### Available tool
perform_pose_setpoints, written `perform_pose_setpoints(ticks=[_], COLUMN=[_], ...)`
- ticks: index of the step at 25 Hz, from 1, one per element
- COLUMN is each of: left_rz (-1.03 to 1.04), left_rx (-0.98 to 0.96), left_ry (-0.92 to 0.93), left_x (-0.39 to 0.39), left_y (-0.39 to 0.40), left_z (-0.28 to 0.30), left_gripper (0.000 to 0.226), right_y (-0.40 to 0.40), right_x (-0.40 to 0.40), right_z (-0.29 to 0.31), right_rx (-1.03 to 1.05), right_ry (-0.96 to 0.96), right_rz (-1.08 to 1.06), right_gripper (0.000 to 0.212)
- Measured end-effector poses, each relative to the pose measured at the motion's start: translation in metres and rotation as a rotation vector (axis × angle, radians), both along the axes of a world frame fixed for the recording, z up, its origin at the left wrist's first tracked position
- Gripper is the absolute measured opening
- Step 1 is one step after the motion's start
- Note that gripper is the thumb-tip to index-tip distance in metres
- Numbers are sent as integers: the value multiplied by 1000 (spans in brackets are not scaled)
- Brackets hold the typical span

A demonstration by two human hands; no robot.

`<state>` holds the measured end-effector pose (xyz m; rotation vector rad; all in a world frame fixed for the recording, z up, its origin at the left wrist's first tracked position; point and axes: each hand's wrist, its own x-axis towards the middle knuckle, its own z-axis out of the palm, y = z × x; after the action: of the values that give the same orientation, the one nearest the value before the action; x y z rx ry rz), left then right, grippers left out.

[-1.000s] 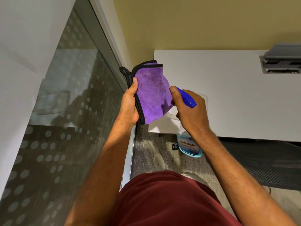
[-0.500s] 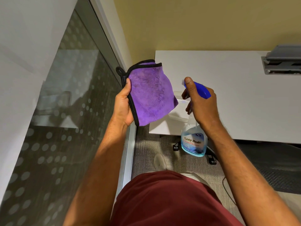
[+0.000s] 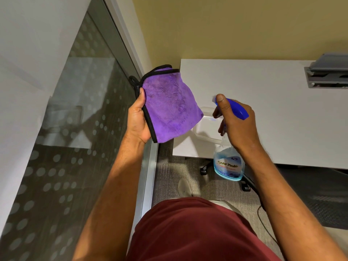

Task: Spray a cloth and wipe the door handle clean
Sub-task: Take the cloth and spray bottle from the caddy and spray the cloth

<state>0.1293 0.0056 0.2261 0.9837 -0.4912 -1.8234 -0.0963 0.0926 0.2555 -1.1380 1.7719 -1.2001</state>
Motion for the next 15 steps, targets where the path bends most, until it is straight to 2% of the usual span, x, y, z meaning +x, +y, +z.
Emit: perform_pose_setpoints(ticks=[3, 6, 8, 11, 15], left_rz=[-5, -43, -30, -5, 6], left_rx=[-8, 5, 19, 20, 12], left_ry=[-21, -37, -54, -43, -16], left_x=[0, -4, -7, -6, -2], left_y=[-6, -7, -6, -8, -9], left_z=[-8, -15, -13, -12, -17], left_gripper=[48, 63, 59, 59, 56], right_y=[4, 7, 11, 15, 11], right_x=[15, 26, 29, 29, 18], right_z=[4, 3, 0, -6, -11], right_rx=[-77, -85, -38, -13, -32], right_ry=[-7, 46, 118, 238, 148], right_rz=[38, 83, 118, 118, 55], right_gripper=[46, 55, 62, 61, 56])
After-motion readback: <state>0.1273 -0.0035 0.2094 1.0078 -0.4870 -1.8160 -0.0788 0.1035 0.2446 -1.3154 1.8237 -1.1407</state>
